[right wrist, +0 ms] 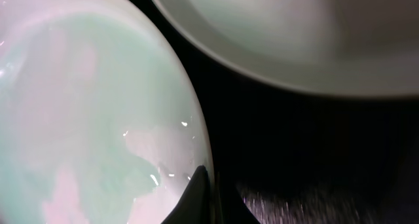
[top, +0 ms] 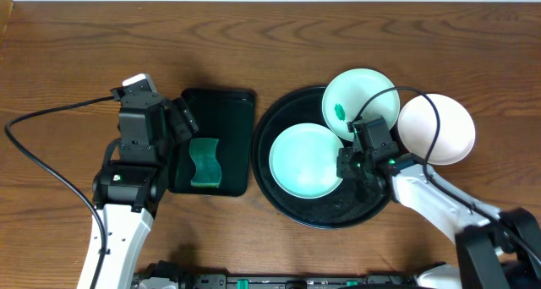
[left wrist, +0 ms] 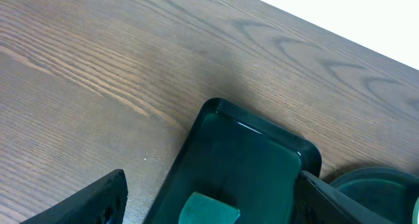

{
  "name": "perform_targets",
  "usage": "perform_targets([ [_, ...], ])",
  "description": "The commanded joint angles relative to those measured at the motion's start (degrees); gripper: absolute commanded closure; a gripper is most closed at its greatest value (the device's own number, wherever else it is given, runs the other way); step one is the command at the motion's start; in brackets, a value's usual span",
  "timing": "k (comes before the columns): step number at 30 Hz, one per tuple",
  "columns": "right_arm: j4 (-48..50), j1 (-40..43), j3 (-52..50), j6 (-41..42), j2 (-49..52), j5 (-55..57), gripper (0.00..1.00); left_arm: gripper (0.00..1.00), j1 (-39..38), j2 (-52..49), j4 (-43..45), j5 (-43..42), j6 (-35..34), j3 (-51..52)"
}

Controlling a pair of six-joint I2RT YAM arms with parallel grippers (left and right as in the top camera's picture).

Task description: Clean dirty plates on tray and stack at the side

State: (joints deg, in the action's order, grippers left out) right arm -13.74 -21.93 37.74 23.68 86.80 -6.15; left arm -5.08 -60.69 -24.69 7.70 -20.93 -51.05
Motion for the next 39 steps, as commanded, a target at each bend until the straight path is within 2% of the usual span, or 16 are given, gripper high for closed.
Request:
perform_targets([
  [1,-1.62,-0.07,-0.33,-1.46,-4.70,2.16,0.99,0.19,0.20,0.02,-0.11,0.92,0.35,-0.94],
  [8,-4.52,-0.07,-0.33,-1.46,-9.03,4.22,0.99,0.19,0.20,0.02,-0.11,0.92,0.35,-0.94],
  [39,-4.96,-0.04,-0.31,-0.13,-9.62,4.13,0.99,0.19,0.20,0.02,-0.11,0.92,0.35,-0.94],
])
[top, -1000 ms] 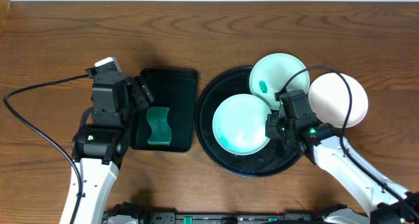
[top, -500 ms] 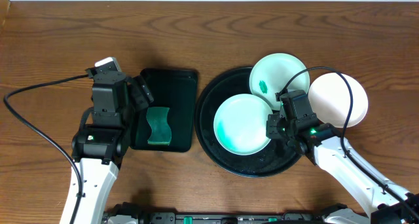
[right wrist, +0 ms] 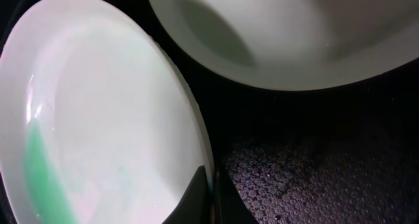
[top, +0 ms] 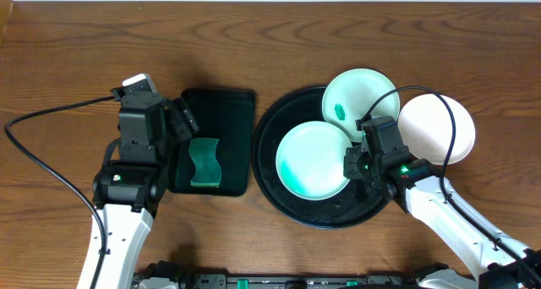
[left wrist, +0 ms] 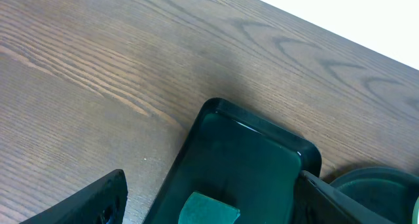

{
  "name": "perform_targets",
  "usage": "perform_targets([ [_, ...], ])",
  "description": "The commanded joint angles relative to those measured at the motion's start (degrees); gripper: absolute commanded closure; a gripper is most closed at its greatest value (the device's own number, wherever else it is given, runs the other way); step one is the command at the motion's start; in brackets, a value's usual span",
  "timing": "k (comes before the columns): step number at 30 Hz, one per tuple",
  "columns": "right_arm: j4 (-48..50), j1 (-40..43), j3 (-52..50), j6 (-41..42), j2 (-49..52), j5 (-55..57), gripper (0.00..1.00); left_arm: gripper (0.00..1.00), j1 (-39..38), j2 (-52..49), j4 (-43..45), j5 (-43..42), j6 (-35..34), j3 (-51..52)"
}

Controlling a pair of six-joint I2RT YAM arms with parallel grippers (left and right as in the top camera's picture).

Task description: Clean dirty plates on tray and stack at the side

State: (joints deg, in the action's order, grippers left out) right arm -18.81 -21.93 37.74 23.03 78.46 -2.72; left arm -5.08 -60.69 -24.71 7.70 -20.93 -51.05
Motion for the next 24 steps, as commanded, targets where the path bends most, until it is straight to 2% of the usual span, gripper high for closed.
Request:
perform_targets([
  [1,0.13,0.00,-0.31,0.79,-1.64,0.24,0.99,0.18,0.20,0.02,-0.09,0.92,0.35,-0.94],
  [5,1.68,0.76,-0.31,1.14,-3.85,-3.87,0.99,0.19,0.20,0.02,-0.09,0.92,0.35,-0.94],
  [15,3.58,2.01,0.39,8.48,-7.58,-9.88,0.99,0.19,0.20,0.02,-0.09,0.92,0.35,-0.94],
  [24,2.38,1.92,7.30,12.83,-6.38,-10.43,0.99,0.19,0.20,0.02,-0.09,0.92,0.35,-0.94],
])
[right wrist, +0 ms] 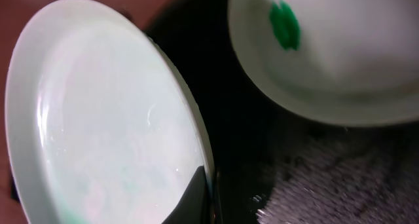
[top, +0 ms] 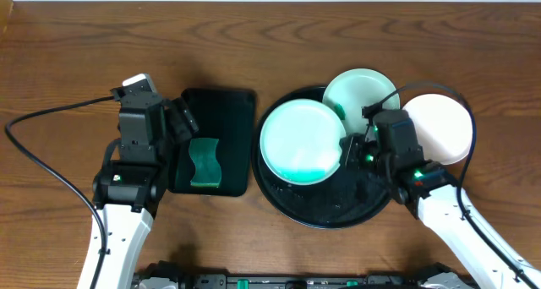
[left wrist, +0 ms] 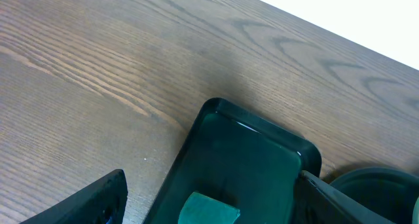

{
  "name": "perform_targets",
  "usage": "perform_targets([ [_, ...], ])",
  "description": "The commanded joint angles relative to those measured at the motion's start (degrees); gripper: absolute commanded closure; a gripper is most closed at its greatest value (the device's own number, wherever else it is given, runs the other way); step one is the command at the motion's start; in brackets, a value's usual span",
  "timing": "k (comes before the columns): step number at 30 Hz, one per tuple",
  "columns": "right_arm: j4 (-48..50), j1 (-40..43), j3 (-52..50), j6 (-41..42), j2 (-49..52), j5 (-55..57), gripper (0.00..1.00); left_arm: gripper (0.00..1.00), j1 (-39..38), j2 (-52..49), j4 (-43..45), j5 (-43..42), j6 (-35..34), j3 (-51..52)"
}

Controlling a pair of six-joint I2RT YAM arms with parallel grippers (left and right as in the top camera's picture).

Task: Clean dirty plates on tray and stack at the side
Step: 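Lift the green plate with the right gripper off the round tray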

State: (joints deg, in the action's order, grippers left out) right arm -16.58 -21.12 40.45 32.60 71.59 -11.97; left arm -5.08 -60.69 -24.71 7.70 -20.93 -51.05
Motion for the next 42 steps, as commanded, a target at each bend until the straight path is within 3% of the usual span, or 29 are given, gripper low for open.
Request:
perform_targets([
  [1,-0.15,0.96,5.64,3.76,1.11,-1.18,0.99,0.19,0.20,0.02,-0.09,0.92,0.35,-0.94],
  [9,-4.07,-3.78,16.68,4.24,12.04,0.09,0.99,0.19,0.20,0.02,-0.09,0.92,0.33,-0.94],
  [16,-3.72,-11.23,25.81,4.66,21.14,11.61,0.99,0.19,0.20,0.02,-0.09,0.92,0.35,-0.94],
  [31,15.04,-21.22,26.99,4.00,31.56,21.24,0.99,0.18,0.20,0.02,-0.09,0.92,0.33,-0.94],
  [42,26.47,-25.55,26.99,-13.99,32.68,31.93,0.99,0.18,0.20,0.02,-0.09,0.92,0.35,-0.94],
])
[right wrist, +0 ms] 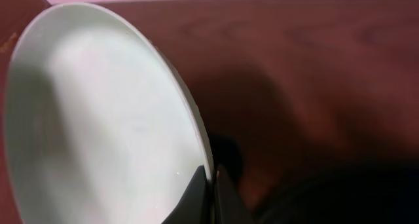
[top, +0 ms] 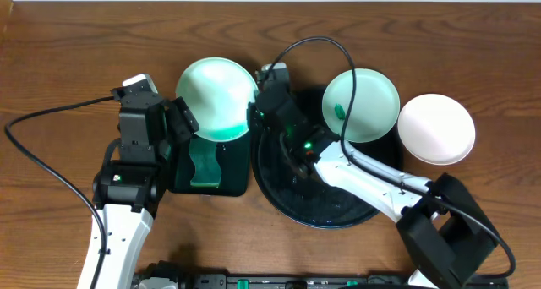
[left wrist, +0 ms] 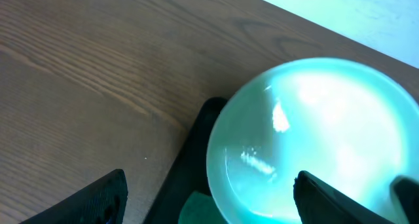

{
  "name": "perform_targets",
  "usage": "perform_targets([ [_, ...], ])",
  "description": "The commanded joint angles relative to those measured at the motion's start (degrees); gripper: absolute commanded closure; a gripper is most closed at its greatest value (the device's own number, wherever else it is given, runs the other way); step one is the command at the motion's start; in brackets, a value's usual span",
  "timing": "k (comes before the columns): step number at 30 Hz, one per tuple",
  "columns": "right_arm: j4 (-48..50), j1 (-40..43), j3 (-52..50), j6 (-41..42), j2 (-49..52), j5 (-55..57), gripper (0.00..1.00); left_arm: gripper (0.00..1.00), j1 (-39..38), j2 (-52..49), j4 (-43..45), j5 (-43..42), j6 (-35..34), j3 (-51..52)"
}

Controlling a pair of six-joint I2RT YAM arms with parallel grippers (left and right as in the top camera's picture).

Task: Clean dirty plates on tray and stack at the side
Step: 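Lift the green plate with the right gripper off the round tray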

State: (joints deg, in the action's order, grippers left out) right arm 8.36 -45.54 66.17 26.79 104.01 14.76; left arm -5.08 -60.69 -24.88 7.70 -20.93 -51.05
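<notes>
My right gripper [top: 254,113] is shut on the rim of a white plate [top: 216,99] with a green smear, held above the far end of the dark rectangular tray [top: 238,177]. The same plate fills the left wrist view [left wrist: 308,139] and the right wrist view [right wrist: 98,119]. A green sponge [top: 204,163] lies in that tray. My left gripper [top: 182,120] stands open at the tray's left edge, just beside the plate. A second plate [top: 362,105] with a green spot rests on the round black tray [top: 292,200]. A clean white plate [top: 436,128] sits on the table to the right.
The right arm [top: 363,175] stretches across the round black tray from the lower right. A black cable [top: 51,116] trails left of the left arm, another loops over the round tray [top: 321,48]. Wooden table [top: 76,44] lies all around.
My right gripper has moved left with the smeared plate, from above the round tray's left part to above the far end of the rectangular tray. The left arm has not moved.
My right gripper was shut on the rim of the smeared plate lying in the round tray. Then the plate was tilted up, then held higher over the tray's left part. Now it hangs over the sponge tray by my still left gripper.
</notes>
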Motion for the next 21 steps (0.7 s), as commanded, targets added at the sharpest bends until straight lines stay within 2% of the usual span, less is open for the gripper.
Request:
perform_targets([
  [1,2.40,-1.42,1.27,-10.08,0.26,5.70,0.99,0.18,0.20,0.02,0.09,0.92,0.35,-0.94],
  [7,6.93,-3.21,1.27,-19.28,0.26,8.92,0.99,0.19,0.20,0.02,0.09,0.94,0.33,-0.94],
  [12,12.26,-4.83,1.27,-27.76,0.26,15.80,0.99,0.18,0.20,0.02,0.09,0.92,0.35,-0.94],
  [21,23.87,-8.48,1.27,-49.55,0.26,19.63,0.99,0.18,0.20,0.02,0.09,0.92,0.33,-0.94],
])
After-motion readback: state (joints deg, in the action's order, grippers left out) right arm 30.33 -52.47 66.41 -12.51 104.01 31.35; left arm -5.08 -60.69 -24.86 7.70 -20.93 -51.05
